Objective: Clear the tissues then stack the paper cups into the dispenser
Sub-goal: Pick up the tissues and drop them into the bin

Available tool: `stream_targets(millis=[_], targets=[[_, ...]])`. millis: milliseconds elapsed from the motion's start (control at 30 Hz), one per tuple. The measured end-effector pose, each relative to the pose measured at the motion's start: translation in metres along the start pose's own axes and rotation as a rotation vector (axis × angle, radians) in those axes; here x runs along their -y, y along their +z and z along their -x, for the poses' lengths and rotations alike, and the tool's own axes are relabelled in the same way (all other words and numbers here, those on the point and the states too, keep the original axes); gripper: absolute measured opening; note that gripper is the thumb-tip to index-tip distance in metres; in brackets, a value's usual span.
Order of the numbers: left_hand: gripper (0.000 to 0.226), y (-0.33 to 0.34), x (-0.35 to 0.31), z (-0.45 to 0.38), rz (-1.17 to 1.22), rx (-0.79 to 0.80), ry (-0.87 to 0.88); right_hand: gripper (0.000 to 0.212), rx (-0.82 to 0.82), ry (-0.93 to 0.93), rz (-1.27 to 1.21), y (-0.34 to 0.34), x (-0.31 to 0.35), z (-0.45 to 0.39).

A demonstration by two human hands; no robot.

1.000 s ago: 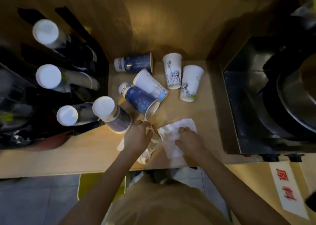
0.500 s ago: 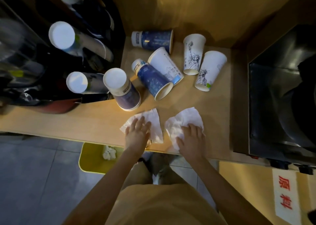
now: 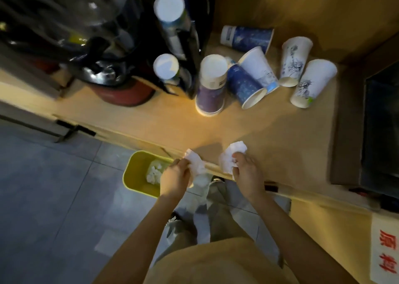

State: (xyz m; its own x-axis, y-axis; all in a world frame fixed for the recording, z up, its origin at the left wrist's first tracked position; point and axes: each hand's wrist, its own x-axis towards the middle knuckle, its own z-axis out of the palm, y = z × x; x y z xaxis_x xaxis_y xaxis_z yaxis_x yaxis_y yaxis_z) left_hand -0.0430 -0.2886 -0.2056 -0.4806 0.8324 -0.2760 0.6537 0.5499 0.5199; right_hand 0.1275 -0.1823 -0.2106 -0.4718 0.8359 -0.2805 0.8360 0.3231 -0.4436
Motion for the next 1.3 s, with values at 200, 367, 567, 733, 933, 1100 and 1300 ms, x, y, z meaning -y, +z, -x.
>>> stream_targets(millis=[200, 367, 567, 733, 933, 1100, 1300], targets=[[0.024, -0.005, 0.063, 0.047, 0.196, -0.013, -0.149, 0.033, -0.071, 0.044, -0.416, 0.034, 0.056, 0.02], [0.031, -0.009, 0.116, 0.067, 0.241, -0.092, -0.265, 0.041, -0.013, -0.007, -0.45, 0.073, 0.093, 0.025], [0.022, 0.01, 0.166, 0.062, 0.313, -0.118, -0.421, 0.023, 0.138, 0.042, -0.479, 0.123, 0.105, 0.013], [0.029, 0.031, 0.211, 0.048, 0.445, -0.151, -0.661, 0.02, 0.302, 0.036, -0.41, 0.177, 0.098, -0.006], [0.035, 0.083, 0.261, 0.025, 0.471, -0.101, -0.652, 0.047, 0.47, 0.105, -0.495, 0.246, 0.084, -0.037], [0.029, 0.138, 0.295, -0.007, 0.451, -0.107, -0.623, 0.031, 0.317, 0.054, -0.414, 0.32, 0.061, -0.064], [0.026, 0.203, 0.329, -0.055, 0.266, -0.051, -0.519, 0.02, 0.342, -0.079, -0.125, 0.405, 0.036, -0.108]])
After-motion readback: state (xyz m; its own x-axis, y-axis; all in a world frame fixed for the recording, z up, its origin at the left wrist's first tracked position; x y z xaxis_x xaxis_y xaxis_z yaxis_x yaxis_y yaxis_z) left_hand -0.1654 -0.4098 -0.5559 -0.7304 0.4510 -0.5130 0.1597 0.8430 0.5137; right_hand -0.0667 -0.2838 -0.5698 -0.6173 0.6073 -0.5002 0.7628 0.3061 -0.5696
